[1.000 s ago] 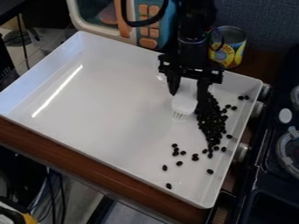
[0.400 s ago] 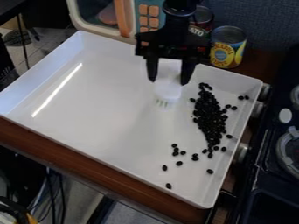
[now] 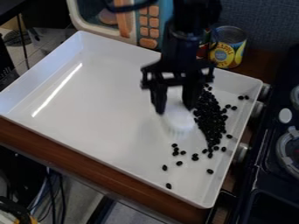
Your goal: Sweep into pile
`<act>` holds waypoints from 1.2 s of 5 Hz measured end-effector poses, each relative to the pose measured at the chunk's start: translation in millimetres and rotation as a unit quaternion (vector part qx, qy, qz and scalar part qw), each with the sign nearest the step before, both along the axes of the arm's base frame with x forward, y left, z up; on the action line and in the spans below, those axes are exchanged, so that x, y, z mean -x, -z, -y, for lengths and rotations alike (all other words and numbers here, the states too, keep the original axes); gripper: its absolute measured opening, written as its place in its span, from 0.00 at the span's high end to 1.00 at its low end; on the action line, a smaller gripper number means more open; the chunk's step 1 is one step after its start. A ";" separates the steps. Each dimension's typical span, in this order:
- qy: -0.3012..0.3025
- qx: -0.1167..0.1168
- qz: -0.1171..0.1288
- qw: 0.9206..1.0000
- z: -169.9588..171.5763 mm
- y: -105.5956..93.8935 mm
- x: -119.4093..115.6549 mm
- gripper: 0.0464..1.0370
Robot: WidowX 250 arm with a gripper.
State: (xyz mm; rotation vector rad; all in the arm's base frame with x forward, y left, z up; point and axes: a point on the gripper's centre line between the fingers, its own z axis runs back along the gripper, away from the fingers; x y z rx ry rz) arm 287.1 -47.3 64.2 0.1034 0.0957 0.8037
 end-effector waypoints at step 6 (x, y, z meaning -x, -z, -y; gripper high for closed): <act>-0.053 0.040 0.009 0.998 -2.0 48.6 24.3 0.36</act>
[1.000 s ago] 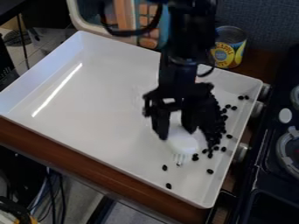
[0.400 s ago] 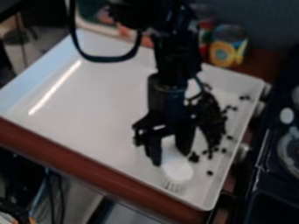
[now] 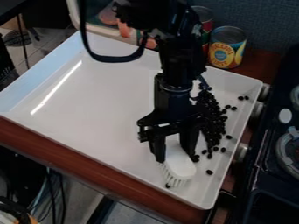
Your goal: Sweep into pile
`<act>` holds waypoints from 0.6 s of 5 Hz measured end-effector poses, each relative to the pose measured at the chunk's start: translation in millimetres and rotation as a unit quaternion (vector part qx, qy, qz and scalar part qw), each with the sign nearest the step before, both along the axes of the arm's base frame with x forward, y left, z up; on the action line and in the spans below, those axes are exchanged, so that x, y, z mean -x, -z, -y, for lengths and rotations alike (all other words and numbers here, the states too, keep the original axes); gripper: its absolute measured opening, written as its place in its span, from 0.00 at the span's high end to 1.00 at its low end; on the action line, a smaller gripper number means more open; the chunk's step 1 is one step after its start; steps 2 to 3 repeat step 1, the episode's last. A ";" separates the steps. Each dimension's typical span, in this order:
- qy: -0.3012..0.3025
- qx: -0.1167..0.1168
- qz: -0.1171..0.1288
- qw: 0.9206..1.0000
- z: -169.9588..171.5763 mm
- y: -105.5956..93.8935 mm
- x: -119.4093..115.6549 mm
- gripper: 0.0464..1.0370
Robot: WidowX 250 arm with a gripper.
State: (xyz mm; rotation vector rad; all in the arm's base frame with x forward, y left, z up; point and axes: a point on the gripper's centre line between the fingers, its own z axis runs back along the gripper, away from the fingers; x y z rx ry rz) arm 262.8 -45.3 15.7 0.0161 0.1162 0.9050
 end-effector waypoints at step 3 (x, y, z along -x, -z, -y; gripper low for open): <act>-0.025 0.006 0.029 0.999 -14.5 11.7 -31.8 0.50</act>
